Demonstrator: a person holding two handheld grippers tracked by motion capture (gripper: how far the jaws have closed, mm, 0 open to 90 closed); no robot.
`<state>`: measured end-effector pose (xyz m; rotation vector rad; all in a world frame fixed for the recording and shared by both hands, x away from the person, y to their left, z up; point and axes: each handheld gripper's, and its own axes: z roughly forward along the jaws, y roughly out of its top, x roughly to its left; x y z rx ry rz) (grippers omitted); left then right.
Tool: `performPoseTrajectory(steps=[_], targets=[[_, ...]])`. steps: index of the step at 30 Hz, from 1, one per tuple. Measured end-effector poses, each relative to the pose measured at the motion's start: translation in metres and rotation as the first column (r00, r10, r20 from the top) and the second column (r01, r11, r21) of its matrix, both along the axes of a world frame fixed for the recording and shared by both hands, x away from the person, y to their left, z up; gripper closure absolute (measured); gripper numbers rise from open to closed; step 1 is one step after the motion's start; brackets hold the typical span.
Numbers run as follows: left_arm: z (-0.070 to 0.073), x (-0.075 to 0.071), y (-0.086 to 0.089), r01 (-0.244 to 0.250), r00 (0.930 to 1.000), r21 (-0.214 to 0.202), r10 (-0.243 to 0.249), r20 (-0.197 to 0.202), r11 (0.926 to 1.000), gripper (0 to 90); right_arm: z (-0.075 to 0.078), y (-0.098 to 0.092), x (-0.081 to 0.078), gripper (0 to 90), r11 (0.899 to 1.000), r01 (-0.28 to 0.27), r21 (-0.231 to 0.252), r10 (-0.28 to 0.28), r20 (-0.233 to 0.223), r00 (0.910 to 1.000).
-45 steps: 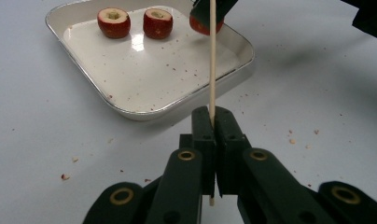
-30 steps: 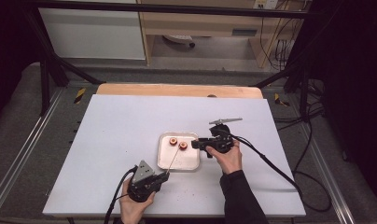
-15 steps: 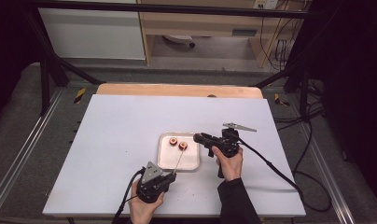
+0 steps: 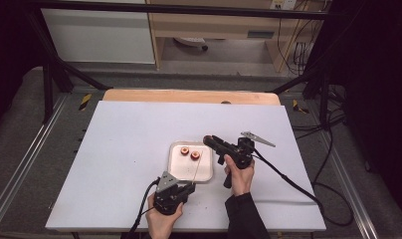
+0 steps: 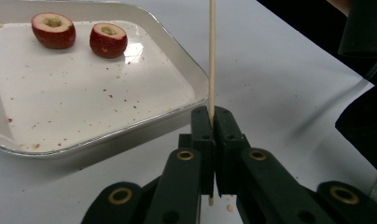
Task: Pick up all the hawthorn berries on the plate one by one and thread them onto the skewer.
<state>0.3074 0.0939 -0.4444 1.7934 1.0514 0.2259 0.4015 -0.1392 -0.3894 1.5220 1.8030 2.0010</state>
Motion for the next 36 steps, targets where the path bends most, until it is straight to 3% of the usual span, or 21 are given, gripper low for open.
performPoseTrajectory(steps=[7, 17, 36], targets=[[0.0028, 0.0024, -0.0080, 0.009, 0.9998, -0.034, -0.010, -0.019, 0.9994, 88.2, 0.0007, 0.0016, -0.0025, 60.2, 0.999, -0.004, 0.042, 0.003, 0.033, 0.9994], [0.0050, 0.0048, -0.0087, 0.006, 0.9997, -0.049, -0.007, -0.023, 0.9988, 88.2, -0.0002, 0.0019, -0.0051, 60.2, 0.999, -0.028, 0.030, 0.027, 0.057, 0.9980], [0.0064, 0.0054, -0.0082, -0.017, 0.9998, -0.069, 0.016, -0.015, 0.9975, 88.3, -0.0030, 0.0051, -0.0070, 60.2, 0.998, -0.046, 0.051, 0.044, 0.040, 0.9982]])
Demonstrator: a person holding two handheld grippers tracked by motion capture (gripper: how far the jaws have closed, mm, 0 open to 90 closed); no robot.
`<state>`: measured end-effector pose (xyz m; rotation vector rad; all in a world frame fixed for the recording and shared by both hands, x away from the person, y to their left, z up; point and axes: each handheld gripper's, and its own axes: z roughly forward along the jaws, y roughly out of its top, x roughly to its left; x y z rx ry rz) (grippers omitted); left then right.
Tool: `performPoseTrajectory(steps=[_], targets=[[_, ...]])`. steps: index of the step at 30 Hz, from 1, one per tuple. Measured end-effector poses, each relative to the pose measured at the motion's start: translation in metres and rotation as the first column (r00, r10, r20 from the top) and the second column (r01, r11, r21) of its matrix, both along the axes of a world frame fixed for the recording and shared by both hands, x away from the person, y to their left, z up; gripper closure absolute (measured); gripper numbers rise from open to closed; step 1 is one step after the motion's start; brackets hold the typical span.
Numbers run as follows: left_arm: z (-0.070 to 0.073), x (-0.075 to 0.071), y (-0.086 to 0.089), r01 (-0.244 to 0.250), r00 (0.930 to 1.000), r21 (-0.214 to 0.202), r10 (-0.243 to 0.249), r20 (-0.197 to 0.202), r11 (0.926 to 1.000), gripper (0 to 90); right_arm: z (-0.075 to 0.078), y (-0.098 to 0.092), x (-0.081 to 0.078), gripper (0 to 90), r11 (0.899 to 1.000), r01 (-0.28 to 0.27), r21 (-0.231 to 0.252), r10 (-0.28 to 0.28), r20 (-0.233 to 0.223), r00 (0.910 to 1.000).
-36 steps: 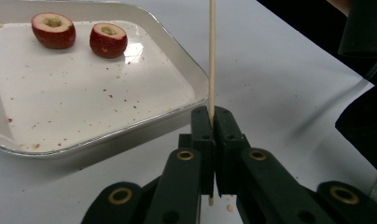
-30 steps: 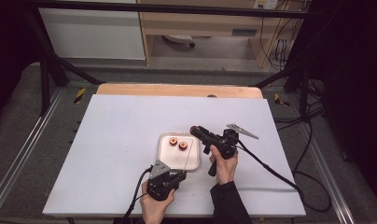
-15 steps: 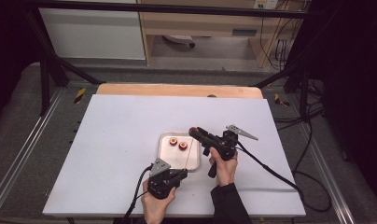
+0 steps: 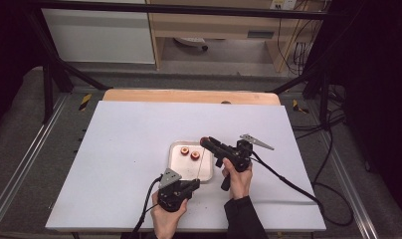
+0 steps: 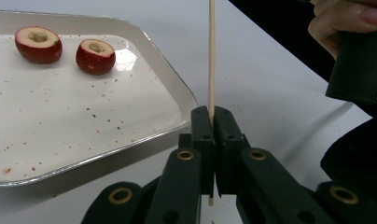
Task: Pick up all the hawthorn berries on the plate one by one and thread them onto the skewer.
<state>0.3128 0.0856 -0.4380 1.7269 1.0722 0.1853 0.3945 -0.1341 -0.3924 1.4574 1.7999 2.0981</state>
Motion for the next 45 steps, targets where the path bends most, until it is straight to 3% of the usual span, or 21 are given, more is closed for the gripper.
performPoseTrajectory(steps=[13, 16, 19, 23, 45], targets=[[0.000, 0.001, -0.001, 0.000, 0.9995, -0.037, -0.001, -0.032, 0.9993, 88.4, -0.001, 0.001, -0.004, 60.4, 0.999, -0.020, -0.027, 0.021, 0.028, 0.9994], [-0.001, 0.002, -0.002, -0.009, 0.9995, -0.027, 0.008, -0.029, 0.9996, 88.3, -0.001, 0.000, -0.004, 60.4, 0.999, -0.025, -0.026, 0.025, 0.021, 0.9995], [0.001, 0.003, -0.003, -0.020, 0.9997, -0.031, 0.019, -0.018, 0.9993, 88.4, -0.003, 0.002, -0.003, 60.4, 0.999, -0.023, -0.038, 0.022, -0.031, 0.9993], [0.004, 0.007, -0.001, -0.032, 0.9993, -0.025, 0.031, -0.021, 0.9992, 88.4, -0.009, 0.005, -0.004, 60.5, 0.998, -0.053, -0.046, 0.051, -0.044, 0.9977], [0.013, 0.021, 0.001, -0.038, 0.9993, 0.019, 0.038, 0.007, 0.9991, 88.4, -0.026, 0.016, -0.019, 60.5, 0.985, -0.132, -0.110, 0.126, -0.057, 0.9903]])
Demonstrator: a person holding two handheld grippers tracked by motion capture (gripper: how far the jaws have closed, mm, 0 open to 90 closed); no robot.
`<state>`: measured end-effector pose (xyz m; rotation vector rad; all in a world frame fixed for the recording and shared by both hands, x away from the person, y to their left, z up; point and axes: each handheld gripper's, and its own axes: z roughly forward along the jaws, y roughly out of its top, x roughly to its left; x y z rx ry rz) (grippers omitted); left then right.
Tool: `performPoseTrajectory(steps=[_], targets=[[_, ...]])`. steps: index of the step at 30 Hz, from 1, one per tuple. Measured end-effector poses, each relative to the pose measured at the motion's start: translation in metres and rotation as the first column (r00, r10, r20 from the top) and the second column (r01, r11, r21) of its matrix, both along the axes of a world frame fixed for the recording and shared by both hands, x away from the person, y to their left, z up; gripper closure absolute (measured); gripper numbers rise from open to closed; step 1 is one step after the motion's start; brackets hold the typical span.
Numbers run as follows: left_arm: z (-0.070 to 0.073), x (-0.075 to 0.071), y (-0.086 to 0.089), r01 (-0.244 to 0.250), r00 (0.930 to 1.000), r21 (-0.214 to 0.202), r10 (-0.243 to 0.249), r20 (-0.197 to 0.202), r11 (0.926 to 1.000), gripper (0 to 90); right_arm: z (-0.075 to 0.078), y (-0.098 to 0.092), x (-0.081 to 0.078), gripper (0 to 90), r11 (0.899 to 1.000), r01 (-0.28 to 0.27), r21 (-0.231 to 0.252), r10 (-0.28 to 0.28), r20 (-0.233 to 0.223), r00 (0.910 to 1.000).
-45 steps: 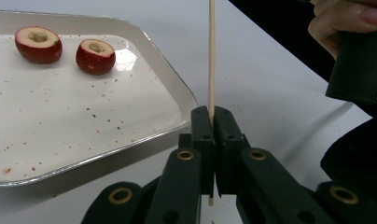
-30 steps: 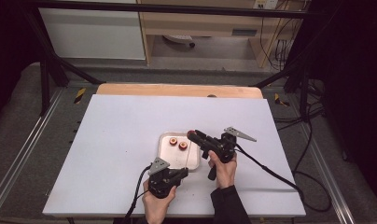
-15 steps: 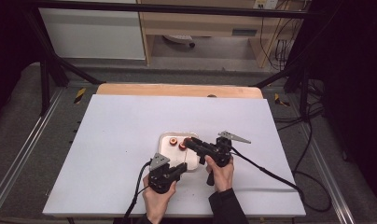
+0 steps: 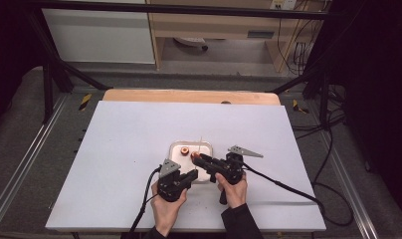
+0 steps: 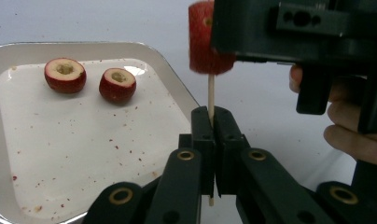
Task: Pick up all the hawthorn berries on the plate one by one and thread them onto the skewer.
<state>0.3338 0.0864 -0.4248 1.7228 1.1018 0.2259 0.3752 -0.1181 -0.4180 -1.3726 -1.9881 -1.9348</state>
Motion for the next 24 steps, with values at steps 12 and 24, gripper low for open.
performPoseTrajectory(steps=[12, 24], targets=[[-0.002, 0.001, 0.001, 0.014, 0.9999, 0.014, -0.014, 0.002, 0.9998, 88.4, -0.005, 0.003, -0.005, 60.4, 0.999, -0.027, -0.034, 0.027, -0.011, 0.9996], [-0.007, -0.007, 0.032, 0.017, 0.9994, 0.090, -0.019, 0.029, 0.9958, 88.4, 0.007, -0.011, 0.002, 29.6, 0.986, -0.042, -0.160, 0.047, 0.025, 0.9986]])
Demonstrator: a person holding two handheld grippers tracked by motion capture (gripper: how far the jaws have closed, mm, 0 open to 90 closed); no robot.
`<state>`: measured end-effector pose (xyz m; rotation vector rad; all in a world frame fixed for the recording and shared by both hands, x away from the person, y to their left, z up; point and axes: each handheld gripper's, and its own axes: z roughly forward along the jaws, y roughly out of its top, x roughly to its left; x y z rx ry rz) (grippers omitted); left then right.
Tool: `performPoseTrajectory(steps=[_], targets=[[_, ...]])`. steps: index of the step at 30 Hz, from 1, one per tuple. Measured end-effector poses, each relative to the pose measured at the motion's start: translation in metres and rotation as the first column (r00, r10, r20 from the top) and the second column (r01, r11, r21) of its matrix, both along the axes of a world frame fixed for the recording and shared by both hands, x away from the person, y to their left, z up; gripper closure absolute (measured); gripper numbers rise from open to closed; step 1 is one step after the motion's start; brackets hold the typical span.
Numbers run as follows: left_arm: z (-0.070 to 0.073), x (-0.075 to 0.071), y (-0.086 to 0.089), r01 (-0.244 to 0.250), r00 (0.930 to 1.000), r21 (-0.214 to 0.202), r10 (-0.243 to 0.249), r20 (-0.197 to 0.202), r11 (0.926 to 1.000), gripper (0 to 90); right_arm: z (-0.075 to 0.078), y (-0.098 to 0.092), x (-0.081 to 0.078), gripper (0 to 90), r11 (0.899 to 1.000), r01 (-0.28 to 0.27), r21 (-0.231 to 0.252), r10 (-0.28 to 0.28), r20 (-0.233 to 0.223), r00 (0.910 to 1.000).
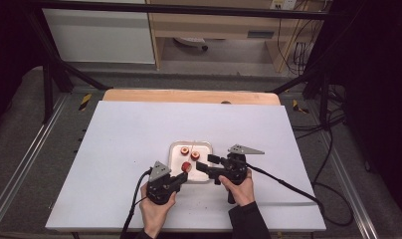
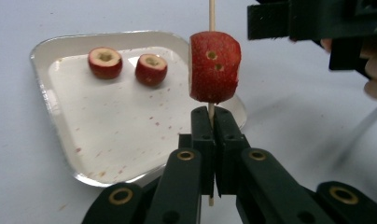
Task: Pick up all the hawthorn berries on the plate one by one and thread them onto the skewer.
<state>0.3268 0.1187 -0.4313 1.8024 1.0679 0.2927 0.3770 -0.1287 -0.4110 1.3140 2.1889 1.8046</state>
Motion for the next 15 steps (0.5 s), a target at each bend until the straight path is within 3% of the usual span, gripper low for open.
performPoseTrajectory(steps=[6, 11, 15], targets=[[-0.001, -0.006, 0.015, 0.008, 0.9999, 0.044, -0.009, 0.012, 0.9990, 88.3, 0.004, -0.007, 0.011, 17.1, 0.993, -0.002, -0.117, 0.002, -0.003, 1.0000], [-0.003, -0.009, 0.024, 0.016, 0.9997, 0.059, -0.017, 0.015, 0.9981, 88.3, 0.008, -0.007, 0.021, 10.7, 0.967, -0.019, -0.252, 0.018, -0.008, 0.9998], [-0.004, -0.012, 0.030, 0.018, 0.9997, 0.063, -0.019, 0.014, 0.9978, 88.2, 0.011, -0.004, 0.027, 10.6, 0.952, -0.039, -0.303, 0.035, -0.016, 0.9992]])
